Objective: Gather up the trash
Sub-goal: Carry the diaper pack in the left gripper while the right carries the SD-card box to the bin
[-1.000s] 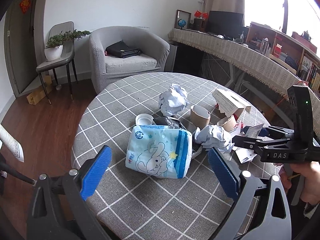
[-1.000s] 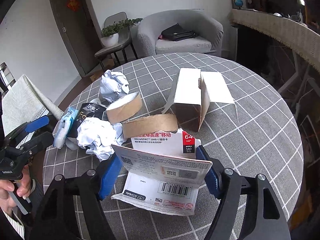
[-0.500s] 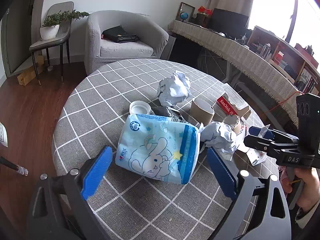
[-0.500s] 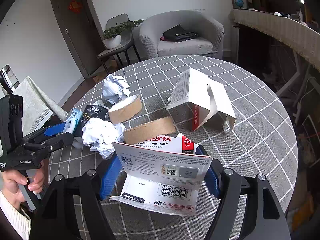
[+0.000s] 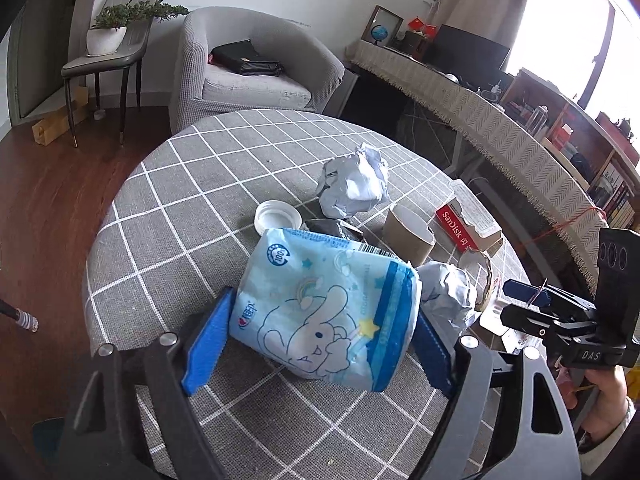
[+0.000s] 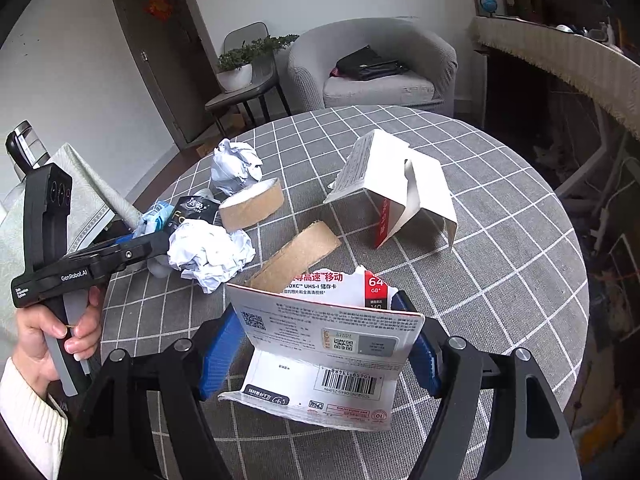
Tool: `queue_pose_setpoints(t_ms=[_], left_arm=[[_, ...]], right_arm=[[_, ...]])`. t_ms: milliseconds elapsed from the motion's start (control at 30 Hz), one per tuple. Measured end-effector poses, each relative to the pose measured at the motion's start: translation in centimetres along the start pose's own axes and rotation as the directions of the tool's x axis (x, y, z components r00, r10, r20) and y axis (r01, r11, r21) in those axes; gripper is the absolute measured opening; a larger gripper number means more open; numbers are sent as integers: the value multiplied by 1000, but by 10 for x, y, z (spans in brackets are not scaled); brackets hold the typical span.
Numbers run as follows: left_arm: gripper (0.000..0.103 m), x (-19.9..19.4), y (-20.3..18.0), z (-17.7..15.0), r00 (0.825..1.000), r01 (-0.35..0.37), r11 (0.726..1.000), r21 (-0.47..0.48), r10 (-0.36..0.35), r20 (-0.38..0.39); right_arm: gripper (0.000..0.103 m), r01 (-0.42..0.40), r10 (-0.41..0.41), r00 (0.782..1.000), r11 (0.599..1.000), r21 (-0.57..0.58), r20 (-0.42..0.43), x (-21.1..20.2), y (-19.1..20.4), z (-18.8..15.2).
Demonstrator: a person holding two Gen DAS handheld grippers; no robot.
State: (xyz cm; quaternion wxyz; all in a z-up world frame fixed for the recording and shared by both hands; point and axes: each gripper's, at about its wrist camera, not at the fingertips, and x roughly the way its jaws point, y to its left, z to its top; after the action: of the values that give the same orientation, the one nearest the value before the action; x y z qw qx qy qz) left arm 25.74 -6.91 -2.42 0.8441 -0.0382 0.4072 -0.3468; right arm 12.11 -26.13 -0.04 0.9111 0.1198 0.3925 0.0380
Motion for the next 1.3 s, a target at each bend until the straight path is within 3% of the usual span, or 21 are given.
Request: queue_pose_setpoints(t_ms=[167, 467, 833, 1100, 1300], left_arm=[[79, -3, 0, -1, 1000, -2, 1000, 2, 2, -1], [78, -29, -7, -5, 998, -51, 999, 14, 51, 37], [78, -62, -13, -15, 994, -74, 997, 25, 72, 78], [78, -95, -16, -26, 990, -86, 996, 22, 83, 115], [78, -119, -8, -39, 987, -101, 995, 16, 98, 125]], right_arm=[[74, -45, 45, 999, 999, 11, -3, -4, 3, 0], [74, -81, 81, 997, 996, -31, 1, -14, 28, 3], [74, 94, -98, 994, 990, -103, -38, -25, 18, -6], [74, 117, -124, 991, 985, -128, -51, -35, 25, -23], [74, 216, -224, 973, 970, -112, -64, -45, 6, -46]])
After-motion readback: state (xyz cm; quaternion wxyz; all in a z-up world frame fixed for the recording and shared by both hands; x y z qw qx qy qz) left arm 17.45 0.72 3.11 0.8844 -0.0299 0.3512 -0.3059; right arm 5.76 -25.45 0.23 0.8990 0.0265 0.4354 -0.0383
